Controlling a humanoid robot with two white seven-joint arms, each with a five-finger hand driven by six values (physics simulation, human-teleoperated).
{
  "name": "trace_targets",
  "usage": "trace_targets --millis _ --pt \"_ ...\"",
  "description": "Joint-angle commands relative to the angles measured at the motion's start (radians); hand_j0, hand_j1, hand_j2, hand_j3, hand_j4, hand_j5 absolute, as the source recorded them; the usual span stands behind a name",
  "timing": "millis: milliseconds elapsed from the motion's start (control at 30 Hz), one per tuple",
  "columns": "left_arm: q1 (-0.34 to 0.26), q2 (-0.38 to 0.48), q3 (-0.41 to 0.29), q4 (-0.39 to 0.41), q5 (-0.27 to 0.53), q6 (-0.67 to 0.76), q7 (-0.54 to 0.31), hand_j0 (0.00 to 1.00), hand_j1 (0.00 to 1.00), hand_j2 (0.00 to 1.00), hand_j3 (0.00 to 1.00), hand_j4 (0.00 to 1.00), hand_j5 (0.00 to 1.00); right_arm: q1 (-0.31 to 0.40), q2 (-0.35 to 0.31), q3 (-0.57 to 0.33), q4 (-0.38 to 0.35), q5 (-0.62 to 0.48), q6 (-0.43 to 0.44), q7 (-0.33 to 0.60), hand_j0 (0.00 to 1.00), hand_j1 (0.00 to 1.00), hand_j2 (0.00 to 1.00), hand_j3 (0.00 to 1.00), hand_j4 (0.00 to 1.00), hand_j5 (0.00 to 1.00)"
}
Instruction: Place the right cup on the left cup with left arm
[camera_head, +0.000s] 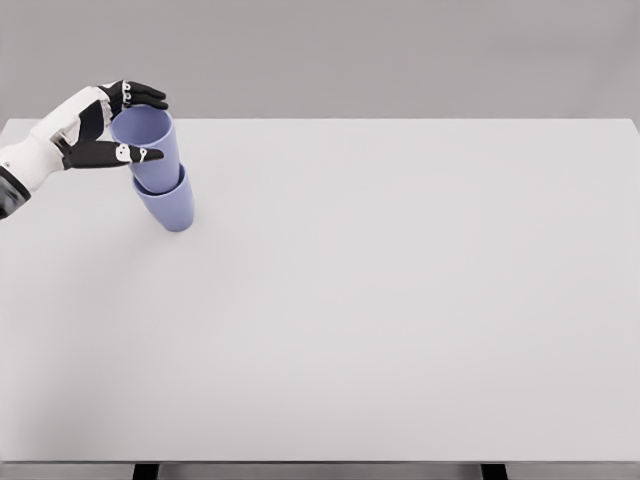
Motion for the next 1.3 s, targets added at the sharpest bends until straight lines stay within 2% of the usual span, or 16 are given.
trace_targets --millis 0,300,400,500,1167,1267 --pt "0.000 0.000 -0.001 0.003 0.004 0.000 0.000 0.67 0.67 0.67 0.67 0.67 0.67 0.000 0.000 0.000 0.000 0.000 0.000 0.000 1.00 1.00 1.00 1.00 1.00 1.00" --pt "0.002 -0.007 -0.005 0.003 0.001 0.000 0.000 0.68 0.68 0.68 0.68 0.68 0.68 0.000 0.000 0.000 0.000 0.000 0.000 0.000 1.00 1.00 1.00 1.00 1.00 1.00" --pt "0.002 -0.007 -0.006 0.003 -0.002 -0.003 0.000 0.81 0.81 0.81 0.81 0.81 0.81 0.000 0.000 0.000 0.000 0.000 0.000 0.000 1.00 1.00 1.00 1.00 1.00 1.00" --pt "0.003 -0.006 -0.006 0.001 -0.008 -0.008 0.000 0.90 0.90 0.90 0.90 0.90 0.90 0.000 0.000 0.000 0.000 0.000 0.000 0.000 1.00 1.00 1.00 1.00 1.00 1.00" --pt "0.005 -0.004 -0.005 -0.009 -0.008 -0.009 0.000 0.94 0.94 0.94 0.94 0.94 0.94 0.000 0.000 0.000 0.000 0.000 0.000 0.000 1.00 1.00 1.00 1.00 1.00 1.00" --pt "0.009 0.008 -0.001 -0.022 -0.005 -0.012 -0.002 1.00 1.00 1.00 1.00 1.00 1.00 0.000 0.000 0.000 0.000 0.000 0.000 0.000 1.00 1.00 1.00 1.00 1.00 1.00"
